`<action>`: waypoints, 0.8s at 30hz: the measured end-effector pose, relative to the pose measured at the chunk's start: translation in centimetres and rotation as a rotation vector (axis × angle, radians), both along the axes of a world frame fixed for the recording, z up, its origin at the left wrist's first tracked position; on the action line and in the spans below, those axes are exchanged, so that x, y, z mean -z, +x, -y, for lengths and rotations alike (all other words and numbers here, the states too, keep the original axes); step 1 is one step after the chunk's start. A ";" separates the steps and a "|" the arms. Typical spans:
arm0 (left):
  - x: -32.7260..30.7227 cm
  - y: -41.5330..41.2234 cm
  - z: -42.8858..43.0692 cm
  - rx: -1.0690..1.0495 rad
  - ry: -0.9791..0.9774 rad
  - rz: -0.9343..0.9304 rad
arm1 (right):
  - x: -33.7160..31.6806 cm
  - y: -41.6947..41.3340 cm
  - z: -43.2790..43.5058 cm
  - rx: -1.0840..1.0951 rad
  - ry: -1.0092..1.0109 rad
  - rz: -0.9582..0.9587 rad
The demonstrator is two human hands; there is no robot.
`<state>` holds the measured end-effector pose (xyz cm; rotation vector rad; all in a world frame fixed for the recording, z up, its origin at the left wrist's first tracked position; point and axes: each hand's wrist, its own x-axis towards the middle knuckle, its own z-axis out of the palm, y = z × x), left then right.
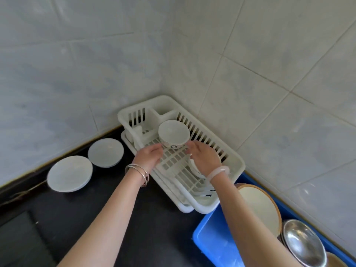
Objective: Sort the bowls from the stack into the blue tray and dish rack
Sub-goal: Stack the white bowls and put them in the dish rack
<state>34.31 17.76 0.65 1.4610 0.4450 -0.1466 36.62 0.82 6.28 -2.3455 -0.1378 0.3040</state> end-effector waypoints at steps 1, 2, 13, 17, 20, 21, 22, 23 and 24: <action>0.2 -1.1 -1.3 -0.078 0.016 0.009 | -0.1 -0.9 -1.4 -0.020 0.037 -0.002; 0.5 -2.2 -2.9 -0.158 0.056 0.007 | -0.1 -1.6 -3.2 -0.049 0.056 -0.003; 6.8 -11.0 -14.7 -0.702 0.607 -0.230 | 9.7 -1.4 -18.5 -0.160 -0.114 -0.376; 8.5 -11.4 -16.3 -0.747 0.439 -0.270 | 11.9 0.5 -21.1 -0.008 0.075 -0.514; 8.8 -11.4 -16.7 -0.786 0.287 -0.227 | 12.7 1.5 -22.2 0.197 0.324 -0.665; 8.9 -11.4 -16.7 -0.801 0.252 -0.212 | 13.0 1.7 -22.4 0.247 0.377 -0.684; 8.9 -11.5 -16.8 -0.813 0.222 -0.195 | 13.0 1.8 -22.5 0.262 0.390 -0.676; 8.9 -11.5 -16.8 -0.819 0.197 -0.180 | 13.2 1.9 -22.5 0.262 0.386 -0.649; 8.9 -11.6 -16.8 -0.823 0.177 -0.169 | 13.1 1.8 -22.5 0.259 0.375 -0.612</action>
